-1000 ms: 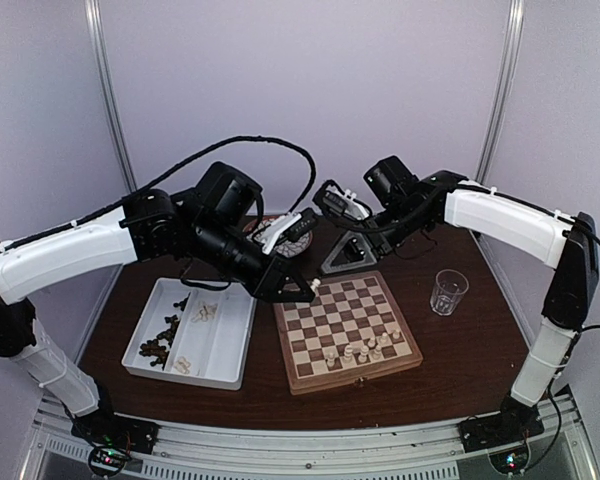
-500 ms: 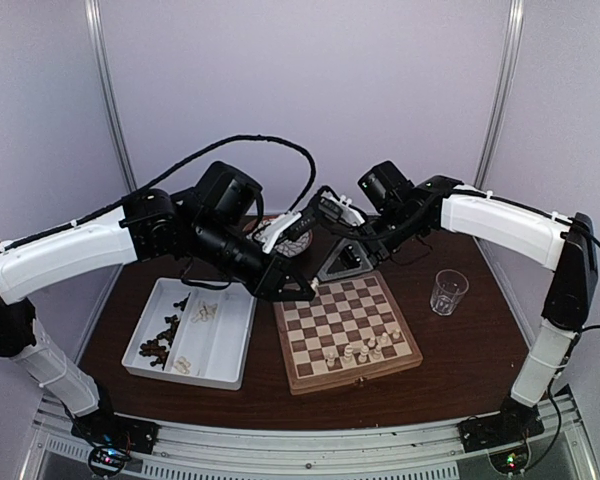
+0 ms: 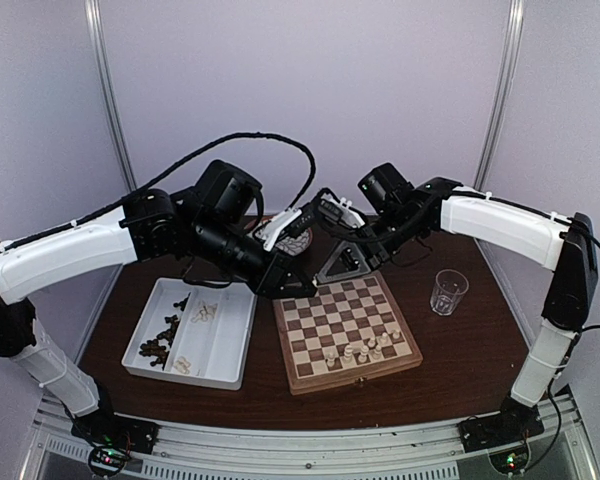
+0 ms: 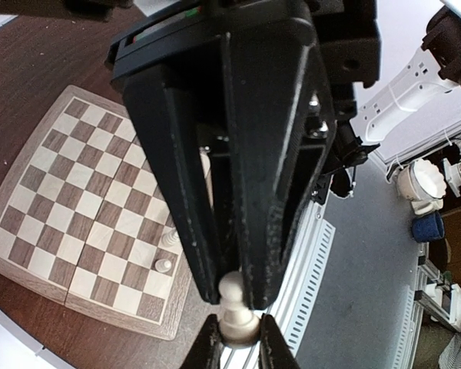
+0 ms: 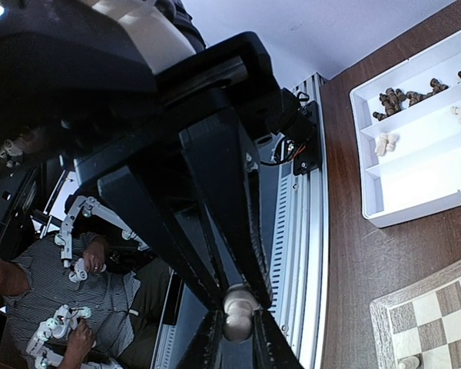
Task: Set up the chess pieces on the board
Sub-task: Pass from the left arm to the right, then place the pawn at e2.
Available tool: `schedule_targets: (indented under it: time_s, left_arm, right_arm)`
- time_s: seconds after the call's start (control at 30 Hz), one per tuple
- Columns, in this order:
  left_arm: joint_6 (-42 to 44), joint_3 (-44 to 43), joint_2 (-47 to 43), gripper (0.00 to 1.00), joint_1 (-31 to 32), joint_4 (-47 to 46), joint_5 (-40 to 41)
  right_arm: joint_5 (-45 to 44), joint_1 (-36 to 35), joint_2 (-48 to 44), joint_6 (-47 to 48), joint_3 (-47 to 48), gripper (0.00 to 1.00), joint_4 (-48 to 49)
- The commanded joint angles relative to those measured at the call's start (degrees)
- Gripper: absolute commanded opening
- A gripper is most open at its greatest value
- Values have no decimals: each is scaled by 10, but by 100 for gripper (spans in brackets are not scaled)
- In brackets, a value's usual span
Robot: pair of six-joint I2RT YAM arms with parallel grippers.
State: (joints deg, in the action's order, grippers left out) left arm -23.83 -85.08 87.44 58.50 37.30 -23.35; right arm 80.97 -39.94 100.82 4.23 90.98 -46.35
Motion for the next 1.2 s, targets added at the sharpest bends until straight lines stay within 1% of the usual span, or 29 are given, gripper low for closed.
schedule_targets:
  time_s: [0.0, 0.03, 0.1, 0.13, 0.17, 0.3, 0.4, 0.5, 0.57, 0.63, 0.7, 0.77, 0.87, 0.93, 1.0, 1.17]
  left_arm:
    - [8, -12, 4, 3, 2, -26, 7]
    - [8, -10, 5, 9, 2, -25, 11]
    - [9, -10, 3, 24, 2, -14, 34]
    - [11, -10, 2, 30, 2, -6, 50]
    - [14, -9, 0, 35, 2, 5, 63]
    - [35, 3, -24, 46, 2, 59, 102]
    - [53, 34, -63, 49, 1, 89, 140]
    - [80, 74, -101, 57, -13, 112, 209]
    - [94, 100, -119, 59, -52, 120, 255]
    - [101, 124, -133, 59, -119, 116, 256]
    - [102, 154, -151, 59, -190, 88, 249]
    - [102, 194, -167, 59, -250, 41, 264]
    - [101, 270, -193, 59, -281, -41, 323]
    - [97, 303, -203, 59, -298, -79, 327]
    - [91, 303, -202, 58, -310, -77, 318]
    - [95, 304, -197, 58, -311, -73, 317]
  right_arm:
    - [1, -3, -10, 3, -7, 13, 13]
    - [-2, -3, -10, 4, -7, 12, 14]
    - [-18, -2, -12, 11, -4, 10, 6]
    - [-34, -2, -13, 30, 2, 10, -8]
    - [-54, -2, -13, 55, 10, 9, -32]
    - [-174, -2, -14, 150, 44, 6, -123]
    - [-265, -2, -27, 186, 28, 6, -128]
    - [-352, -7, -39, 225, -2, 7, -116]
    - [-416, -12, -50, 240, -33, 7, -87]
    - [-453, -17, -57, 253, -60, 7, -62]
    - [-483, -29, -56, 266, -77, 7, -49]
    - [-511, -45, -51, 279, -94, 7, -37]
    - [-548, -67, -38, 289, -114, 8, -18]
    - [-567, -78, -26, 292, -117, 7, -12]
    - [-585, -86, -13, 292, -115, 7, -7]
    - [-620, -92, 16, 298, -108, 5, -3]
